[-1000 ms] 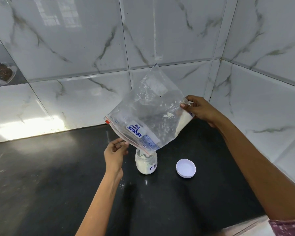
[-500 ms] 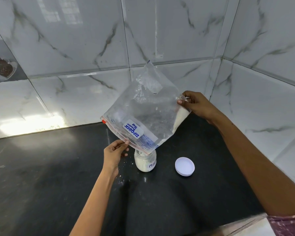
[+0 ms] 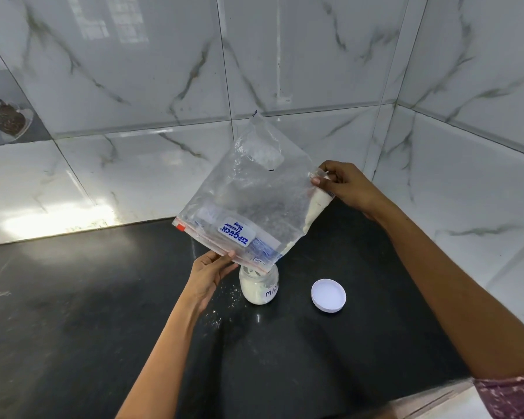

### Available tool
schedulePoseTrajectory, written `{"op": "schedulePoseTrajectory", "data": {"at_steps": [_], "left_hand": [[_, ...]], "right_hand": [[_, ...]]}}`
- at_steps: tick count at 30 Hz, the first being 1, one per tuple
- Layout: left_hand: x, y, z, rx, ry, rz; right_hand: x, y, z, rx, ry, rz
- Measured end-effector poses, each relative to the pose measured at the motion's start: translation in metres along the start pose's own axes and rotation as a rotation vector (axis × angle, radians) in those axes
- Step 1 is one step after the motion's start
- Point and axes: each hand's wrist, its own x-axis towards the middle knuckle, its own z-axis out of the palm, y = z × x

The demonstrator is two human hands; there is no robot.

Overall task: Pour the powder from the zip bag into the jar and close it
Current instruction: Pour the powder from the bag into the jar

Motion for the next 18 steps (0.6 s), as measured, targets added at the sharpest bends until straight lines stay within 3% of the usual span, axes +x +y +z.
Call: {"op": "schedulePoseTrajectory", "data": {"at_steps": [9,15,18], "left_hand": [[-0.005,-0.009,0.0,0.006,0.063,0.079],[-0.01,-0.007,0.006,0.022,0.089,0.118],[-0.009,-0.008,0.007,0.004,0.111,0.122]], "right_hand": [[-0.001,0.003,-0.008,-0.053,-0.095,0.052],[0.002,0.003,-0.011,-0.043,-0.057,0.074],[0.002,0.0,-0.021,0.002,-0.189,0.118]]}}
